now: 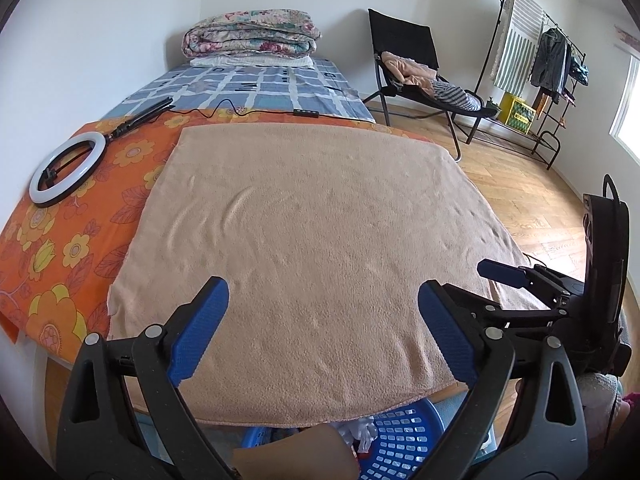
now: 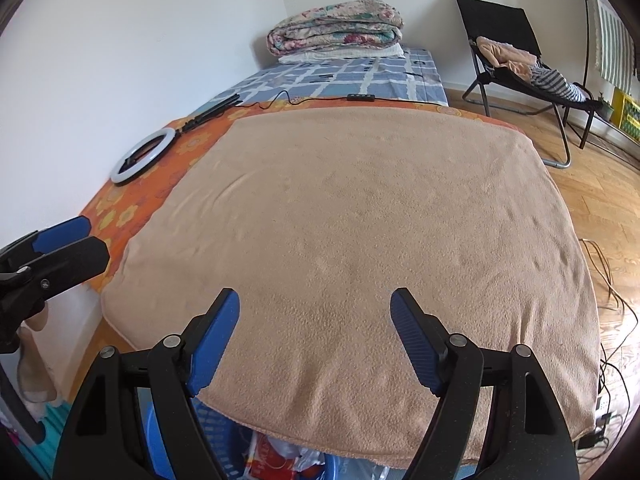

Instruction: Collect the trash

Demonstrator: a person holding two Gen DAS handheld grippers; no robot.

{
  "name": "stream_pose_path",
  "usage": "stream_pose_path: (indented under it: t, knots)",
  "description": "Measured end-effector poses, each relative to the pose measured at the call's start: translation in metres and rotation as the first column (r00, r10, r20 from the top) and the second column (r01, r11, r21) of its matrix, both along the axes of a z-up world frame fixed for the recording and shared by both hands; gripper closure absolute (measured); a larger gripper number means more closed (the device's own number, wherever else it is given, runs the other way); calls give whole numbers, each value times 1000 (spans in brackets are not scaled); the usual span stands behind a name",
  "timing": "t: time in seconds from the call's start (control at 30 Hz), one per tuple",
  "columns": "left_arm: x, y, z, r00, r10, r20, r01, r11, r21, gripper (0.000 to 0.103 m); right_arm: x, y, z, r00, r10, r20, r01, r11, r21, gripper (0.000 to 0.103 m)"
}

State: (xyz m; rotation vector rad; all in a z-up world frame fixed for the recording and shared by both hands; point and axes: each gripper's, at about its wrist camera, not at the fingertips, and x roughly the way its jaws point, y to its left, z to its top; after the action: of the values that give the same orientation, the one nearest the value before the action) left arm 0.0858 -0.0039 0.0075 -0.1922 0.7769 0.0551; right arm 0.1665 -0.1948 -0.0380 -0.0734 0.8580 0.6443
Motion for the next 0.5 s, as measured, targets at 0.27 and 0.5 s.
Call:
stream_pose_path:
  t: [0.27,0.5]
  knots:
    - [0,-1,0,1000,1,0,-1,1000,2,5,1,-2,0,1000,-16,-4,16,1000,7,25]
    - [0,1,0,1000,1,-1,-1,1000,2,5,2,-2,0,1000,-26,0,26,1000,8,25]
